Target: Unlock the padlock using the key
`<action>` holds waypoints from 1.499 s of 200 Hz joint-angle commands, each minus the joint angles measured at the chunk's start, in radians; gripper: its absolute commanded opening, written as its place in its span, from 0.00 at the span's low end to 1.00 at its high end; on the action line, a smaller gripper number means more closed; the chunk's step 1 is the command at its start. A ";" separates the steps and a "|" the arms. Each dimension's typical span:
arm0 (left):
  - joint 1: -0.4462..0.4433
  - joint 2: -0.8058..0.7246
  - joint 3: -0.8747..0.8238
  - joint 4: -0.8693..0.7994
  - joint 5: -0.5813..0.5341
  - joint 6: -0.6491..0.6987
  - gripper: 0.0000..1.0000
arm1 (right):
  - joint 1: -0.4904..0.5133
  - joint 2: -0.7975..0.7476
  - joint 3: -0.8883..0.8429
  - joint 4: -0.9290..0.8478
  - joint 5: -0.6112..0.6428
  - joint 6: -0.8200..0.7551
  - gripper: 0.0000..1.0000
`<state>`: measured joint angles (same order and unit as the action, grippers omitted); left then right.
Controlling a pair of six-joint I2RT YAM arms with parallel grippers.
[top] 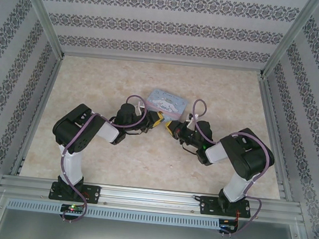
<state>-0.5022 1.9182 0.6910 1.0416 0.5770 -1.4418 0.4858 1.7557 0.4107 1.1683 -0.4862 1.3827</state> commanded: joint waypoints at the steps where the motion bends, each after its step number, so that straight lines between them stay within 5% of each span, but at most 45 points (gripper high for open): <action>1: 0.001 -0.001 -0.003 0.089 0.024 -0.005 0.00 | -0.010 0.027 0.026 0.053 0.012 0.006 0.00; 300: -0.027 -0.033 -0.025 0.138 0.031 -0.010 0.00 | -0.049 0.141 0.103 0.163 -0.006 0.102 0.00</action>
<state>-0.5022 1.9179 0.6777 1.0641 0.5571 -1.4422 0.4648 1.8683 0.4721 1.2526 -0.5259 1.4540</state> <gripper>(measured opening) 0.106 0.050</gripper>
